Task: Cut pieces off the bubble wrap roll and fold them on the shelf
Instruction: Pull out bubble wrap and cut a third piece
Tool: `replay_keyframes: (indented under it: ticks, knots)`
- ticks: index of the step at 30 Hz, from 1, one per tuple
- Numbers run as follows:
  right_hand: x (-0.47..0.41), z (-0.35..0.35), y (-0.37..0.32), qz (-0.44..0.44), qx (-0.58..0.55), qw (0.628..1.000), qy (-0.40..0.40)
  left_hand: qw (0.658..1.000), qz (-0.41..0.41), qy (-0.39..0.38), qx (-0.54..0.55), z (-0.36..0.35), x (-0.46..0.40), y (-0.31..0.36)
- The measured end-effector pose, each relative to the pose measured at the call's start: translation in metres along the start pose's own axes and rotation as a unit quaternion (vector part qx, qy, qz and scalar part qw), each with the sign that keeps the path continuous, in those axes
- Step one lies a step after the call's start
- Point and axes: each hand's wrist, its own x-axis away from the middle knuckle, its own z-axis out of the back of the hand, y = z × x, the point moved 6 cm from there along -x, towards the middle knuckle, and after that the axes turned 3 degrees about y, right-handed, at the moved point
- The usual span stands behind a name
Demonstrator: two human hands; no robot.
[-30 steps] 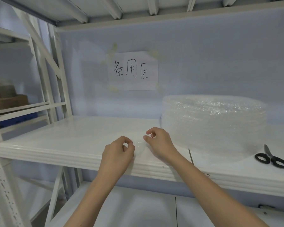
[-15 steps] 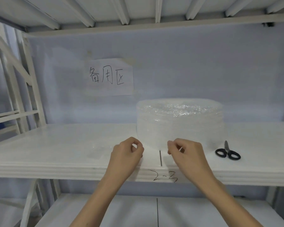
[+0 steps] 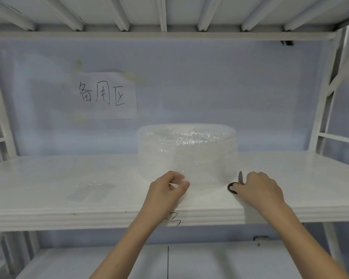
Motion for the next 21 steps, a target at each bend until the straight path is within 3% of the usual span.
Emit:
replay_keyframes:
  ticks: [7,13,21]
  knots:
    - [-0.010,0.005,-0.001,-0.012,0.051,0.994,-0.094,0.999,-0.014,-0.046,0.013,-0.006,-0.002,-0.004]
    - [-0.012,0.014,0.012,-0.046,0.025,0.992,-0.113,0.997,-0.013,-0.064,0.041,-0.006,-0.002,-0.009]
    - [-0.012,0.013,0.012,-0.025,0.073,0.988,-0.133,0.996,0.013,-0.071,0.055,-0.006,-0.002,-0.012]
